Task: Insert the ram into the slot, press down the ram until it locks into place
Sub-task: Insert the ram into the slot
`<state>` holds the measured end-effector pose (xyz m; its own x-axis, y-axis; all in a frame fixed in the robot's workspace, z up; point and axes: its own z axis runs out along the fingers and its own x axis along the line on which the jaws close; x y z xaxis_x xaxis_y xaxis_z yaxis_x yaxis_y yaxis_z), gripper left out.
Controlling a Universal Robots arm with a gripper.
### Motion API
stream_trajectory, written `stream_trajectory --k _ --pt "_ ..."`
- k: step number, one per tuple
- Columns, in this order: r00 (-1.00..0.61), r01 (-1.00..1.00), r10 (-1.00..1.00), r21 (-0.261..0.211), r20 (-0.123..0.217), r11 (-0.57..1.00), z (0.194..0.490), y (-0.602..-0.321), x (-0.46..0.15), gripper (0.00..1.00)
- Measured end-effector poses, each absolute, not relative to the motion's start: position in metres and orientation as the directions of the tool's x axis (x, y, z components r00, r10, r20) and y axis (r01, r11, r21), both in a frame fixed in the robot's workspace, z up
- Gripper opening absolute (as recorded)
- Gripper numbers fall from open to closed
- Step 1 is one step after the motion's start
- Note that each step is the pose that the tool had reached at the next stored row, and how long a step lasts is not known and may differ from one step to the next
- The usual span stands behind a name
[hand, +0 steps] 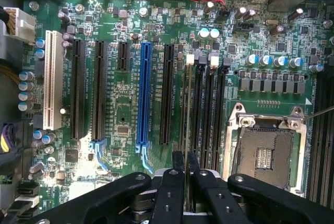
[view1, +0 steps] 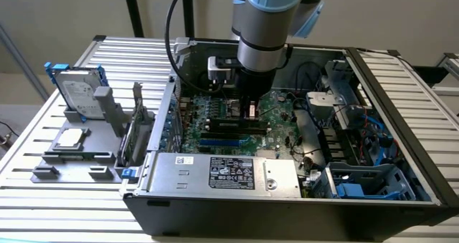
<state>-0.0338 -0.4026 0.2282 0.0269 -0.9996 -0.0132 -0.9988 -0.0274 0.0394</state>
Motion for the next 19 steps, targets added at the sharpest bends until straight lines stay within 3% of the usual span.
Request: stream_trajectory --k 19 --pt "0.02 -0.999 -1.0 0.039 -0.013 -0.02 0.2234 -0.4009 -0.0341 0.14"
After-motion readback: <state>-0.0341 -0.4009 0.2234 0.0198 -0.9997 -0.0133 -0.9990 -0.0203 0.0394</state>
